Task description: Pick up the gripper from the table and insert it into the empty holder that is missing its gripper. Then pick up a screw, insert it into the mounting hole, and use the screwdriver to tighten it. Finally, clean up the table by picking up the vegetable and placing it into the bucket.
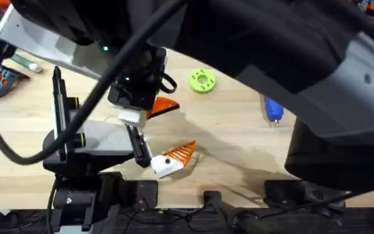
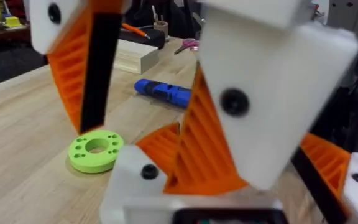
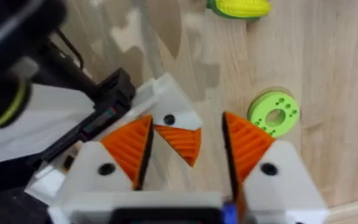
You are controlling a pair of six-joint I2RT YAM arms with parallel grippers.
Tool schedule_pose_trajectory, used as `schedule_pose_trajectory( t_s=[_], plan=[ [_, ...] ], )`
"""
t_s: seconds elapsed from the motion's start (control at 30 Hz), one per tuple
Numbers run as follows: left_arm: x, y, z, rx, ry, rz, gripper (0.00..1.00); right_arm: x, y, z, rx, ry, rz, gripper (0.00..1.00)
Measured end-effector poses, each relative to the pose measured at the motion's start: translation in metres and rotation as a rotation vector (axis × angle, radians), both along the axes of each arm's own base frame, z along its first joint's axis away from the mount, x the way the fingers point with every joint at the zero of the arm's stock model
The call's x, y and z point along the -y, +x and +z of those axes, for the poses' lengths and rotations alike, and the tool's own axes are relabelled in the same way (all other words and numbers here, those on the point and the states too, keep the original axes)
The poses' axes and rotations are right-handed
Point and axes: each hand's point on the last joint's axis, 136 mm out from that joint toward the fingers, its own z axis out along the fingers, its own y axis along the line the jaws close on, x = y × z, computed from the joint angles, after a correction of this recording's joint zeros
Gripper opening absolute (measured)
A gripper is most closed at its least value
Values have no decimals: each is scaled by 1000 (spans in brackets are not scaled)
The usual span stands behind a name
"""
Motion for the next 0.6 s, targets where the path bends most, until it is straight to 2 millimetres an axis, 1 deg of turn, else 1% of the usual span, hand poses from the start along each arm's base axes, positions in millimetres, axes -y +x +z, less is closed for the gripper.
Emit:
schedule_pose_trajectory(
  t_s=[0.03,0.1,0.13,0.2,0.27,0.4,0.6],
  plan=[
    [0,0,0,0,0,0,987,0,1,0,4,0,-2,694],
    [0,0,0,0,0,-1,988,3,2,3,11,-4,0,862],
    [0,0,0,1,0,-1,987,4,2,4,13,-4,0,906],
    [0,0,0,4,1,-1,987,6,2,6,14,-4,2,957],
    [0,0,0,4,2,0,987,6,2,7,15,-1,3,984],
    [0,0,0,5,2,0,986,5,0,12,17,17,1,991],
    [0,0,0,5,2,-1,987,0,-6,32,15,102,-14,991]
  ],
)
